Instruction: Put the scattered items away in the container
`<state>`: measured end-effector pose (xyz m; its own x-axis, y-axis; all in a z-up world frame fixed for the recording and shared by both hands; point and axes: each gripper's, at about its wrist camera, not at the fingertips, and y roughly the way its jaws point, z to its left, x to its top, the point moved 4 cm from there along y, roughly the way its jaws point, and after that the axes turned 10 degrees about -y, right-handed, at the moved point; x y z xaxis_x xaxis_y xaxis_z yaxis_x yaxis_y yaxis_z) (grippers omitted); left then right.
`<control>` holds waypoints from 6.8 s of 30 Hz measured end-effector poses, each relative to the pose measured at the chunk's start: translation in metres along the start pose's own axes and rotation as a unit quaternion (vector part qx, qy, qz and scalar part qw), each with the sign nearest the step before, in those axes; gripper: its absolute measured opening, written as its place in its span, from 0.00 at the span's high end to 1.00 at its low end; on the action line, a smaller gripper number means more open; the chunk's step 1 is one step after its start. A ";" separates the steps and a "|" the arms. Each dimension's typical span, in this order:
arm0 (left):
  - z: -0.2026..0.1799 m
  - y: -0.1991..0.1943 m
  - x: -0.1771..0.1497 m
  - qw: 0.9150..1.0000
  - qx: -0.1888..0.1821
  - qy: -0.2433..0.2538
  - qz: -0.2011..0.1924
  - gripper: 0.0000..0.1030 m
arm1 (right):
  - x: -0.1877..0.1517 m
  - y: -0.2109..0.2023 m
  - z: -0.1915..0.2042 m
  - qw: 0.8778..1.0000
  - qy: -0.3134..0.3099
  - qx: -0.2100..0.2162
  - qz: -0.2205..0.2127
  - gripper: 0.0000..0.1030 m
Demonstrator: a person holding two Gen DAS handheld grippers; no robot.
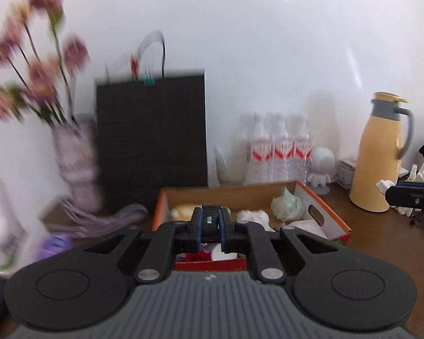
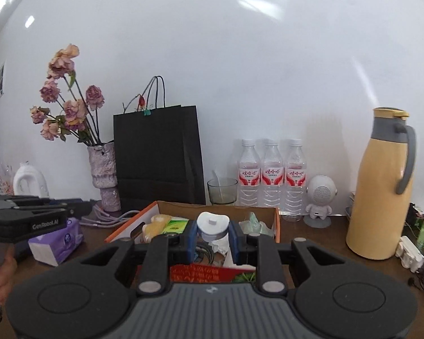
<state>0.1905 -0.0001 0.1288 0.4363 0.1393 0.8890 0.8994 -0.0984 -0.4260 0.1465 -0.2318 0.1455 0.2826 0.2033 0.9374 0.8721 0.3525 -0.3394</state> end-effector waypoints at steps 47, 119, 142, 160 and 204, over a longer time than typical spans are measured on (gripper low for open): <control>-0.040 -0.063 -0.002 0.989 0.065 0.016 -0.134 0.00 | 0.016 0.015 0.003 0.995 -0.042 -0.087 -0.037 0.15; -0.062 0.084 -0.135 0.991 -0.034 0.022 0.131 0.77 | -0.147 0.035 -0.027 0.990 0.124 -0.017 0.064 0.71; 0.009 -0.166 -0.178 0.996 0.076 -0.030 -0.030 0.77 | -0.121 -0.074 0.084 0.998 0.044 0.028 0.016 0.71; -0.028 -0.215 -0.182 0.994 0.033 0.006 -0.102 0.77 | -0.136 -0.181 0.110 0.995 -0.001 -0.074 -0.071 0.71; 0.013 0.163 0.029 0.974 0.042 -0.031 0.220 0.02 | 0.004 0.252 -0.067 0.933 0.068 -0.026 0.352 0.25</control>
<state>0.3503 0.0012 0.0832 0.7788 0.1612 0.6063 0.6227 -0.0818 -0.7782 0.3938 -0.2030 0.0692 0.8378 0.2488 0.4861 0.4684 0.1300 -0.8739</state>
